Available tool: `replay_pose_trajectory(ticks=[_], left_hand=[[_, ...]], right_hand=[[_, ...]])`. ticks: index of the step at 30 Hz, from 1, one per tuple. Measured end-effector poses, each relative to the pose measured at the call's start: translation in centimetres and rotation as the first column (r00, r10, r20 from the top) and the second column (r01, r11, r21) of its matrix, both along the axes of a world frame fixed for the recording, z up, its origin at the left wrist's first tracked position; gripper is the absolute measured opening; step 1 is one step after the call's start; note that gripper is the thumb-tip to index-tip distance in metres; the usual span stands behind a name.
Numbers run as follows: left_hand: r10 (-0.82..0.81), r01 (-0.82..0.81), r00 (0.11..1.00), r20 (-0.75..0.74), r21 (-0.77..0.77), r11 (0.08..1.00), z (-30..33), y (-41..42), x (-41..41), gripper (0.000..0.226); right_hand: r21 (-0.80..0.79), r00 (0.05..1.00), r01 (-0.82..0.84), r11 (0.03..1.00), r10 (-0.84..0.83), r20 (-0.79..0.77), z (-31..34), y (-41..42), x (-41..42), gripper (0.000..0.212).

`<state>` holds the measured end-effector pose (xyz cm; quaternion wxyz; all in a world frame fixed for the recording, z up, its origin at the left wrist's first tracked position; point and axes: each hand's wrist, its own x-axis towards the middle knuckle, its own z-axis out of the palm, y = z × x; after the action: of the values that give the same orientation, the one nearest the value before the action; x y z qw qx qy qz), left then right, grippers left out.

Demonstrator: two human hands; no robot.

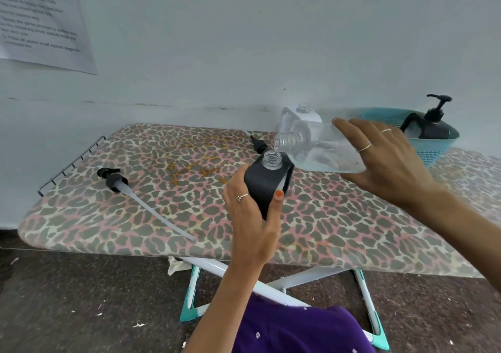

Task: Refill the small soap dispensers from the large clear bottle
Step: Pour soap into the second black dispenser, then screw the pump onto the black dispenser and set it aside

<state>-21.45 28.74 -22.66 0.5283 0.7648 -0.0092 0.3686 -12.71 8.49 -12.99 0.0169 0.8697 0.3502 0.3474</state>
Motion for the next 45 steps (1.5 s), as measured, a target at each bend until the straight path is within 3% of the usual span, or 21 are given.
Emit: replay_pose_trajectory(ticks=[6, 12, 18, 23, 29, 38, 42, 45], left_hand=[[-0.029, 0.029, 0.999, -0.014, -0.030, 0.999, -0.3, 0.4, 0.4, 0.055], [-0.095, 0.094, 0.995, -0.020, -0.055, 0.994, -0.2, 0.6, 0.4, 0.060], [-0.098, 0.085, 0.991, -0.091, -0.144, 0.986, 0.3, 0.6, -0.1, 0.063], [-0.032, 0.018, 0.995, -0.091, -0.145, 0.989, 0.8, 0.3, -0.4, 0.044], [0.021, -0.030, 0.998, -0.066, -0.145, 0.989, 1.1, 0.1, -0.8, 0.044], [0.098, -0.108, 0.993, -0.067, -0.168, 0.980, 0.7, 0.3, -0.8, 0.042], [0.099, -0.111, 0.992, -0.075, -0.194, 0.975, 1.2, 0.3, -0.8, 0.046], [0.092, -0.110, 0.992, -0.089, -0.217, 0.970, 1.6, 0.3, -0.9, 0.040]], right_hand=[[0.119, 0.989, 0.060, 0.991, -0.043, -0.141, -1.1, 0.1, -1.1, 0.091], [0.377, 0.947, 0.147, 0.914, -0.020, -0.321, -2.5, -1.1, -2.4, 0.080], [0.658, 0.926, 0.278, 0.700, -0.012, -0.378, -3.5, -4.0, -3.1, 0.073], [0.839, 0.930, 0.331, 0.432, 0.000, -0.367, -4.9, -7.0, -2.5, 0.064], [0.905, 0.946, 0.315, 0.286, -0.015, -0.324, -6.2, -8.1, -2.9, 0.054], [0.882, 0.917, 0.386, 0.271, -0.011, -0.398, -7.1, -8.6, -3.1, 0.067], [0.815, 0.856, 0.501, 0.293, -0.024, -0.517, -7.4, -8.9, -3.6, 0.094], [0.871, 0.897, 0.431, 0.237, -0.011, -0.442, -7.6, -8.2, -5.3, 0.076]])
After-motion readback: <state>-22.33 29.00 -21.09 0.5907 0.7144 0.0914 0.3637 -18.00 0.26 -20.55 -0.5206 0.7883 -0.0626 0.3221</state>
